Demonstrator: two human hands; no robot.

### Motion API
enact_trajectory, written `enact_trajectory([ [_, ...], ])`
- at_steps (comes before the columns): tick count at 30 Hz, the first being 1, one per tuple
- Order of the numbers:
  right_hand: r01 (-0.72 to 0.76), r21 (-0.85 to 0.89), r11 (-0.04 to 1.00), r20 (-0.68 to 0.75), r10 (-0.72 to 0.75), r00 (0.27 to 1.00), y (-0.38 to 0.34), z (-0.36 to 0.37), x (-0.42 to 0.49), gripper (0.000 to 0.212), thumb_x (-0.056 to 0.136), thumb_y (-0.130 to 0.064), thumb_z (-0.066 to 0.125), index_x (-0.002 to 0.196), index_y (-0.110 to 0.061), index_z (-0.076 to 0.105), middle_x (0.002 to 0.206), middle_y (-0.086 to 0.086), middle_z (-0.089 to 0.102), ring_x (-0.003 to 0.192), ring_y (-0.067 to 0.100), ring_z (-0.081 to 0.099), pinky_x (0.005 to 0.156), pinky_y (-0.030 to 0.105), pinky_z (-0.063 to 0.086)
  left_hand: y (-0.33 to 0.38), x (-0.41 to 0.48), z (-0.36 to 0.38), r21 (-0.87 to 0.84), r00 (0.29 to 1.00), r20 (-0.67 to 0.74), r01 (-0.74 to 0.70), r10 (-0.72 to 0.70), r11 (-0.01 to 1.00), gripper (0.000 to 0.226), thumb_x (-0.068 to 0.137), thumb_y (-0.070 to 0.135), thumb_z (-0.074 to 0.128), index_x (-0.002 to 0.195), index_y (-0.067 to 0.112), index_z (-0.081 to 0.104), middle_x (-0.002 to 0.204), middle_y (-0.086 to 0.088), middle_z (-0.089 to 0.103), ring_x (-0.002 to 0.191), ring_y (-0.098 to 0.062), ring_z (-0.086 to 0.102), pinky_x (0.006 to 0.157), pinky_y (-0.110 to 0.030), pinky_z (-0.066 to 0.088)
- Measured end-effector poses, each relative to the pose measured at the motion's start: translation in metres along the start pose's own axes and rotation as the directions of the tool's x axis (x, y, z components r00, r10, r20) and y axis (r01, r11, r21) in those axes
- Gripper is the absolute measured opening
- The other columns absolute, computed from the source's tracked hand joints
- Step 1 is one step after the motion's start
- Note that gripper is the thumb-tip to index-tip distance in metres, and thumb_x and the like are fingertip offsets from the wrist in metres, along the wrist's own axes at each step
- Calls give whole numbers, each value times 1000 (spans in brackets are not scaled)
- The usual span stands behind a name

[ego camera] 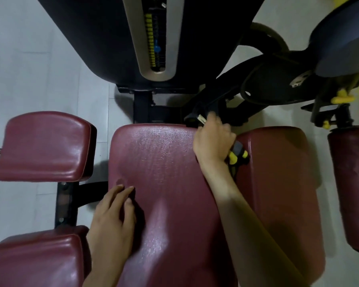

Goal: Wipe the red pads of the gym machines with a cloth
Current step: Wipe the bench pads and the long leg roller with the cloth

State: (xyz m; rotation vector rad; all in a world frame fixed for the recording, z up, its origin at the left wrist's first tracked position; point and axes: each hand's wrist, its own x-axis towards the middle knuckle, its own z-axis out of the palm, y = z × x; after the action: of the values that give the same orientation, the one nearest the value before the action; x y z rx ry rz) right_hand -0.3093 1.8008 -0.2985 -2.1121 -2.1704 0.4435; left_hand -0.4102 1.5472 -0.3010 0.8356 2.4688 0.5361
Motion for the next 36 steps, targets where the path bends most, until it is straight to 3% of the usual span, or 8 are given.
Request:
enact_trajectory([
  [3,227,-67,972,6,-227,974,-6,5,3,27,87,-17,61,115,-15,62,104,3,71,100,30,62,88,44,41,-2,-2,2,0,1000,-3,-13,13,1000,34,99,28,58,129,42,66,144,21,52,130,-7,48,80,-33,44],
  [6,385,-93,918,67,-380,923,9,-4,2,33,89,-15,60,121,-14,56,109,4,68,101,31,59,86,44,42,-4,-6,5,3,999,-1,-51,51,999,38,99,29,56,135,39,63,147,22,49,132,2,42,90,-34,47],
  [12,75,5,997,71,-75,995,38,-25,-7,30,100,-17,53,130,-13,47,118,8,64,105,36,62,78,49,52,-4,-3,4,58,996,-2,-84,84,995,39,100,38,47,136,35,63,146,17,51,133,-9,47,90,-36,51],
  [16,199,-135,971,104,-186,977,14,-16,3,32,99,-25,59,128,-12,51,118,7,66,108,33,62,84,50,49,-7,0,4,81,994,-11,-112,113,990,42,99,44,40,132,37,65,142,17,54,127,-11,50,82,-29,44],
  [19,395,-214,893,211,-353,912,-24,-1,14,22,97,-23,61,117,-16,55,111,8,69,106,34,64,85,43,43,-9,2,5,69,994,-18,-109,110,992,43,100,44,37,131,36,66,140,16,55,126,-12,52,86,-28,45],
  [27,708,-42,705,368,-648,667,-145,59,-17,23,100,-24,53,122,-17,53,114,4,69,106,31,64,77,41,32,-5,3,4,111,995,-14,-97,99,989,42,100,43,37,126,32,69,136,12,59,123,-13,56,83,-32,54],
  [30,644,17,765,334,-611,717,-117,46,-3,20,104,-29,50,120,-17,52,111,9,70,102,35,65,76,42,35,-10,4,1,94,990,-17,-139,141,986,41,99,40,39,125,30,70,135,10,60,121,-15,58,85,-31,53],
  [36,557,-130,820,292,-505,812,-61,25,20,27,101,-38,51,117,-17,53,107,16,71,102,41,65,78,43,43,-25,14,-7,9,971,50,-233,232,973,37,101,43,42,126,34,68,134,18,57,121,-10,54,91,-41,54],
])
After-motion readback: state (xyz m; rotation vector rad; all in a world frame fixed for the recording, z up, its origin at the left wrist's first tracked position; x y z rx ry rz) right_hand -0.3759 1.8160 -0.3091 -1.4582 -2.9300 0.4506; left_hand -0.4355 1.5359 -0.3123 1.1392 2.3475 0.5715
